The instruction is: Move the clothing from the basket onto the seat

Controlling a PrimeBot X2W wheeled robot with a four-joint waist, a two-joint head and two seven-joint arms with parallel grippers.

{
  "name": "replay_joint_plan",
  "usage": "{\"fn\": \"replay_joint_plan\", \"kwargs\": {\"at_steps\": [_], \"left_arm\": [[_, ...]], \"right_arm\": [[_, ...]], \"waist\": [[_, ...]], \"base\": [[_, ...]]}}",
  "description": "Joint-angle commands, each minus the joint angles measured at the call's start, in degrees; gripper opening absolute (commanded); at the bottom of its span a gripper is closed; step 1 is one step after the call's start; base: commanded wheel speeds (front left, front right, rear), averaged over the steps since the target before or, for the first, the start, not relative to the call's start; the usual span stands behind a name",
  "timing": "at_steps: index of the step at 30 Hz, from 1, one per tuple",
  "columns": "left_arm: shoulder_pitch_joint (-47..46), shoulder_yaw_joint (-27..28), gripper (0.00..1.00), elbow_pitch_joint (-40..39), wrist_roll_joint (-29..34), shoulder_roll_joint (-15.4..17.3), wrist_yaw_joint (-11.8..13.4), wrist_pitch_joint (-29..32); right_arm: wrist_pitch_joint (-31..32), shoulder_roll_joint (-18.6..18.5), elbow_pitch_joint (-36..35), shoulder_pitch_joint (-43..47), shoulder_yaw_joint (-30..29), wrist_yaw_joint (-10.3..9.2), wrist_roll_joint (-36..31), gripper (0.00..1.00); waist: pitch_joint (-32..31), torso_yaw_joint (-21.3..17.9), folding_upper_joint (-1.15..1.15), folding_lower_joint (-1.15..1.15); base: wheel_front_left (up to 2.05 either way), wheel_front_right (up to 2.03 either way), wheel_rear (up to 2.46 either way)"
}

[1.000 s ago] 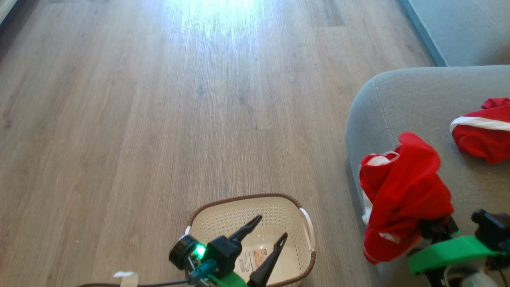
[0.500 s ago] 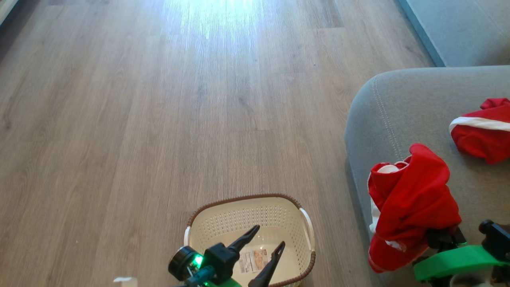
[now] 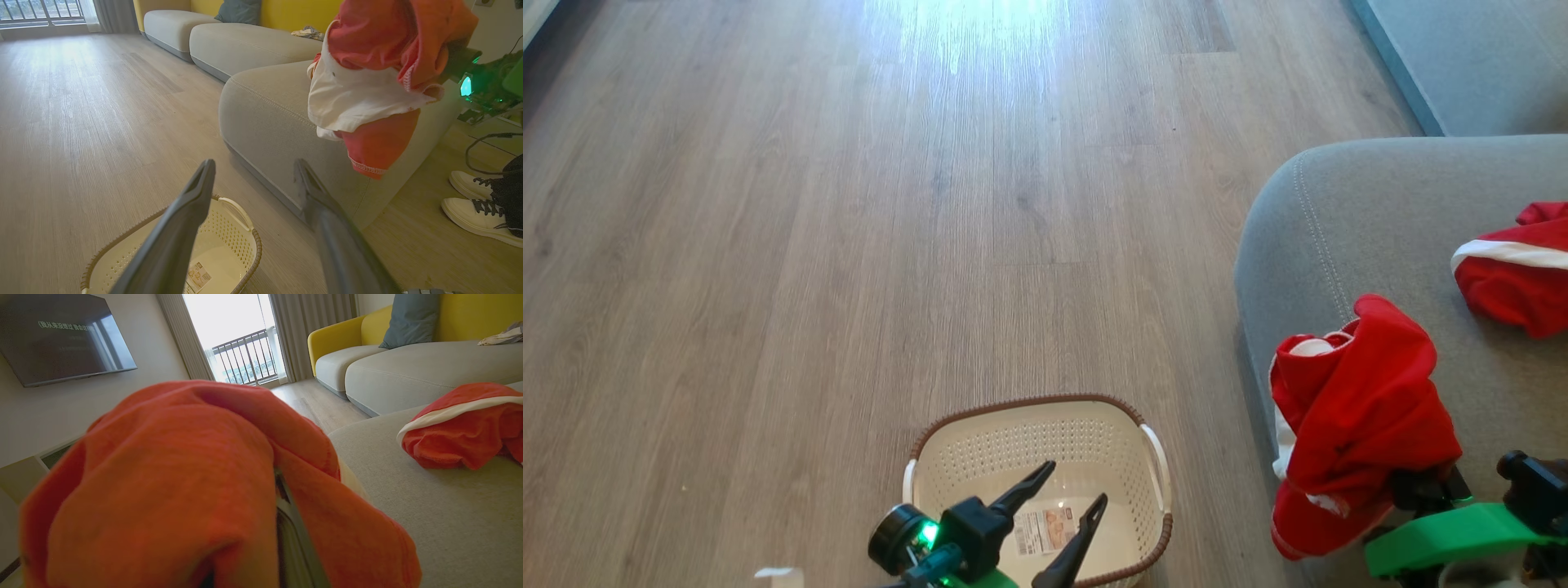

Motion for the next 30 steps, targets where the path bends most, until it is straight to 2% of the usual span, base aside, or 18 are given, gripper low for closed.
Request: {"fn": "replay_joint_plan", "kwargs": {"at_steps": [1, 12, 19, 25, 30], "left_arm": [[-2.21, 1.39, 1.0, -2.04, -0.41, -0.18, -0.07, -0.29], [-2.37, 1.18, 1.0, -2.32, -0.43, -0.18, -0.07, -0.29], [-2.39, 1.53, 1.0, -2.79, -0.38, -0.18, -0.07, -0.29], [-2.98, 1.81, 1.0, -3.34, -0.09, -0.18, -0.08, -0.29], [-3.38, 1.58, 1.0, -4.01, 0.07, -0.18, -0.08, -0.29]], "right_arm": [[-0.79, -0.81, -2.09, -2.02, 1.18, 0.0, -0.54, 0.0], [-0.79, -0.9, -2.11, -2.29, 1.54, 0.0, -0.73, 0.0], [-0.79, -1.38, -2.38, -2.73, 1.97, 0.0, -0.71, 0.0], [-0.79, -1.6, -3.12, -4.05, 2.85, 0.0, -1.28, 0.0], [-0.79, -2.23, -4.39, -4.87, 3.74, 0.0, -3.22, 0.0]], "waist": [[0.03, 0.07, 0.0, 0.0], [0.04, 0.01, 0.0, 0.0], [0.3, -1.35, 0.0, 0.0], [1.48, -4.8, 0.0, 0.0], [2.81, -9.87, 0.0, 0.0]], "base": [[0.0, 0.0, 0.0], [0.0, 0.0, 0.0], [0.0, 0.0, 0.0], [0.0, 0.0, 0.0], [0.0, 0.0, 0.0]]}}
